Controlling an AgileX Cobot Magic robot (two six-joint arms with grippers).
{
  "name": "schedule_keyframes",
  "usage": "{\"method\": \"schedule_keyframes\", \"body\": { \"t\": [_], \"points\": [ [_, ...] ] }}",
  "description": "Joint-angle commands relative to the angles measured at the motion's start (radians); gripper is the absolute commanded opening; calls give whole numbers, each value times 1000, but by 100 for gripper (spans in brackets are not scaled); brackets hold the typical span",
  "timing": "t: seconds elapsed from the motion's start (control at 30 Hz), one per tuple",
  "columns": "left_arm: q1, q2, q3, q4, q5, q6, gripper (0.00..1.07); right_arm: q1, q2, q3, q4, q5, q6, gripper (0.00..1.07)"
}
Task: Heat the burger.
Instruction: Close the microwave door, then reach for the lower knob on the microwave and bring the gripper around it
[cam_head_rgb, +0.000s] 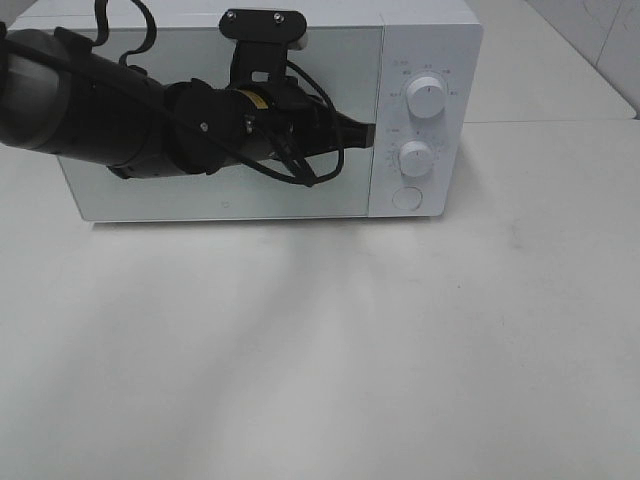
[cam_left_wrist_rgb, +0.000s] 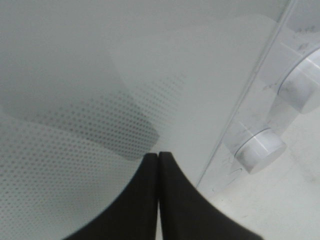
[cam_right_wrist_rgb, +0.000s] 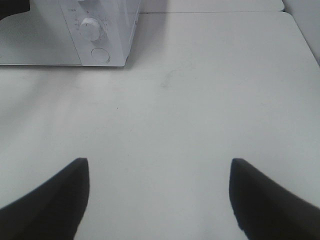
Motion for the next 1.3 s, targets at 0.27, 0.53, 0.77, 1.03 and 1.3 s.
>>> {"method": "schedule_keyframes", "body": {
  "t": [0.27, 0.53, 0.77, 1.03, 1.3],
  "points": [
    [-6, -32, -29, -32, 163, 7, 3, -7, -28, 1, 3, -10, -10, 75],
    [-12, -85, -29, -24, 420, 4, 14, -7, -28, 1, 3, -10, -10, 75],
    [-11, -136, -29, -11, 683, -1, 85, -7, -28, 1, 3, -10, -10, 75],
    [-11, -187, -29, 85, 931, 0, 101, -7, -28, 1, 3, -10, -10, 75],
    [-11, -242, -29, 205, 1236, -15, 100, -7, -28, 1, 3, -10, -10, 75]
  ]
}}
